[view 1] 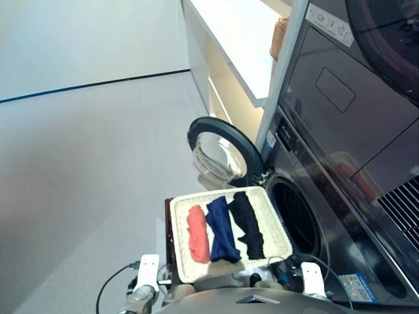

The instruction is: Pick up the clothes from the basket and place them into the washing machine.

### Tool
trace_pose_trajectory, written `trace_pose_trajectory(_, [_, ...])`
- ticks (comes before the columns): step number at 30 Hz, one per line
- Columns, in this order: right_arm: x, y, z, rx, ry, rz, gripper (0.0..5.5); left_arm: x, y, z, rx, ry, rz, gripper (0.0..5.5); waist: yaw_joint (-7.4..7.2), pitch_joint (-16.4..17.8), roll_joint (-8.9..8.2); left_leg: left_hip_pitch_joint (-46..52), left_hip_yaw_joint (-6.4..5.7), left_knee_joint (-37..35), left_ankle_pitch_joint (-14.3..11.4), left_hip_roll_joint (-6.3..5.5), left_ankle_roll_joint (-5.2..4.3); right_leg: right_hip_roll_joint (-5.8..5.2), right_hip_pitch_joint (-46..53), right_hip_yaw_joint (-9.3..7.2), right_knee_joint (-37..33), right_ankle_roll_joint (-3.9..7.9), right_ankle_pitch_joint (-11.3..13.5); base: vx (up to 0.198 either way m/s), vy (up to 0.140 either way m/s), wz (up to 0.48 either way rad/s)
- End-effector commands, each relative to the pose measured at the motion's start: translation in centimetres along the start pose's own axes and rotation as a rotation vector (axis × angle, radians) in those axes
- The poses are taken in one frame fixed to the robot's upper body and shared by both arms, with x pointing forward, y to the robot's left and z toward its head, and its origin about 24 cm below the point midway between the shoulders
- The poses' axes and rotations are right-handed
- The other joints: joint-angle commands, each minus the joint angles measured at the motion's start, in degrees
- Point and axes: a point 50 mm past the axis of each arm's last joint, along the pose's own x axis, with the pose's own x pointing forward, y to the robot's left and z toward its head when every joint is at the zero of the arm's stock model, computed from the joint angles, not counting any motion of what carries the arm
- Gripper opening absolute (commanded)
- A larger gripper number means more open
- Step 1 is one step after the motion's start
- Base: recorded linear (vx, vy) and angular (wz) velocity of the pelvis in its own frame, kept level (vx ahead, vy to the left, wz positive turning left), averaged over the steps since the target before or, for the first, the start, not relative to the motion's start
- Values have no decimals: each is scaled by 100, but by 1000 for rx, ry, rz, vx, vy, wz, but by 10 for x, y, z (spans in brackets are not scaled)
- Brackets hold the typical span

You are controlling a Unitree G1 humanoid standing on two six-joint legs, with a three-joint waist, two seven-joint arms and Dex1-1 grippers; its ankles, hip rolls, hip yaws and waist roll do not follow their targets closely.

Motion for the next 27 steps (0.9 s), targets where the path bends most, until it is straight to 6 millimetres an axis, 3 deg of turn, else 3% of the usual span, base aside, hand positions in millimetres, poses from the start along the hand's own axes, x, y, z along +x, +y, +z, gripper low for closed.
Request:
trace_pose_trajectory(1, [6, -4, 31, -65, -71, 1, 550, 7, -12, 30, 59, -63, -60, 550, -14, 291, -30, 300, 314, 34, -425, -278, 131, -153, 177, -193, 27, 111, -257, 0, 0, 0])
trace_pose_trajectory(8, [6, -4, 29, -53, -66, 0, 550, 8, -14, 36, 34, -89, -56, 550, -28, 324, -34, 334, 267, 34, -421, -265, 127, -123, 248, -222, 51, 74, -294, 0, 0, 0])
trace_pose_trajectory(13, [5, -3, 44, -71, -140, -8, 550, 7, -21, 55, -28, -179, -61, 550, -31, 347, -22, 365, 208, 34, -411, -265, 123, -101, 306, -280, 82, 60, -339, 0, 0, 0])
trace_pose_trajectory(19, [-7, 7, 103, -71, -428, 22, 550, -9, -41, 119, -133, -471, -157, 550, -83, 504, 35, 329, 176, 34, -352, -235, 112, -89, 209, -318, 272, 47, -403, 0, 0, 0])
trace_pose_trajectory(27, [-52, 39, 187, -100, -838, 148, 550, -39, -69, 192, -180, -740, -245, 550, -157, 854, 56, 111, 179, 118, -243, -158, 86, -25, -126, -290, 576, 4, -484, -16, -7, 1])
